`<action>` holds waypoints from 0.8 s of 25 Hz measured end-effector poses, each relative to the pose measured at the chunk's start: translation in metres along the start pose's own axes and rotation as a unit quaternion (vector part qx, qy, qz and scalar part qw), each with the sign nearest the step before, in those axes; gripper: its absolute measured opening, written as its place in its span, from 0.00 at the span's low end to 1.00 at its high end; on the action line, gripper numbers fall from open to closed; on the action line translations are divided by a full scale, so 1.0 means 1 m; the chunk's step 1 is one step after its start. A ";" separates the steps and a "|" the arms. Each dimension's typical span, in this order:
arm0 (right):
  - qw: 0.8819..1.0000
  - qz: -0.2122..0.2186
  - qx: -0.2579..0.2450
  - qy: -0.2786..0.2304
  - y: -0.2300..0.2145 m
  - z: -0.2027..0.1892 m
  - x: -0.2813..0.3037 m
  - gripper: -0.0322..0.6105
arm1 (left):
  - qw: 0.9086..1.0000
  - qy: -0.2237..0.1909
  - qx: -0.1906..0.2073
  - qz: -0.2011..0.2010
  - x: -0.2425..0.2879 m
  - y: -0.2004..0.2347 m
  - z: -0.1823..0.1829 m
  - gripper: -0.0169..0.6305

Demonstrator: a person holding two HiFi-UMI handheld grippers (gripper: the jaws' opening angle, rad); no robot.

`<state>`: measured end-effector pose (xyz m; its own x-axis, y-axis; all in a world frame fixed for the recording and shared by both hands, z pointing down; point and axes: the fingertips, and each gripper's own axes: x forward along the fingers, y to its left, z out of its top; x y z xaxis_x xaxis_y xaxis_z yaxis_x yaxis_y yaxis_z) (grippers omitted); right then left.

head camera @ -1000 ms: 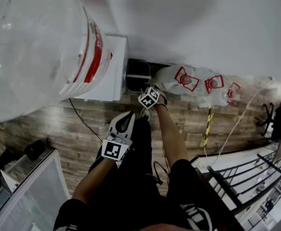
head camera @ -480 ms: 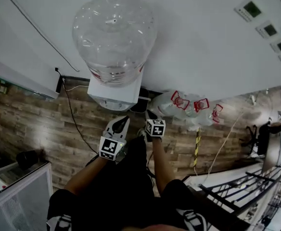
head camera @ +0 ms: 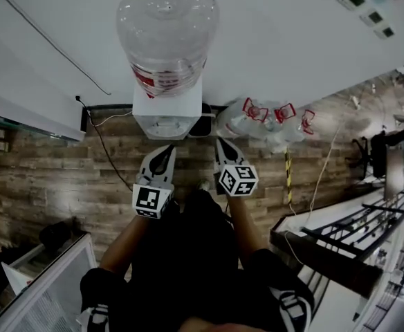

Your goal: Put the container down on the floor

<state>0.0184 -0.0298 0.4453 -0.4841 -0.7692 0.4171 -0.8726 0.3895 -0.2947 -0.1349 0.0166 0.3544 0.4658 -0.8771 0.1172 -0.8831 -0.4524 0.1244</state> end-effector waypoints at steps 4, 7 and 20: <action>0.999 -0.008 -0.015 -0.044 0.022 0.028 -0.040 0.10 | 1.000 -0.002 -0.017 0.010 -0.011 -0.005 0.009 0.07; 0.997 0.019 -0.023 -0.068 0.041 0.035 -0.068 0.10 | 1.000 0.003 -0.029 0.010 -0.015 -0.016 0.009 0.07; 0.994 0.005 0.020 -0.110 0.008 0.038 -0.118 0.10 | 0.999 0.006 -0.017 0.027 -0.006 -0.058 0.008 0.07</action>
<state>0.0710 0.0450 0.3610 -0.4622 -0.8598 0.2169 -0.8629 0.3797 -0.3335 -0.0870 0.0462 0.3388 0.4178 -0.8981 0.1373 -0.9048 -0.3978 0.1518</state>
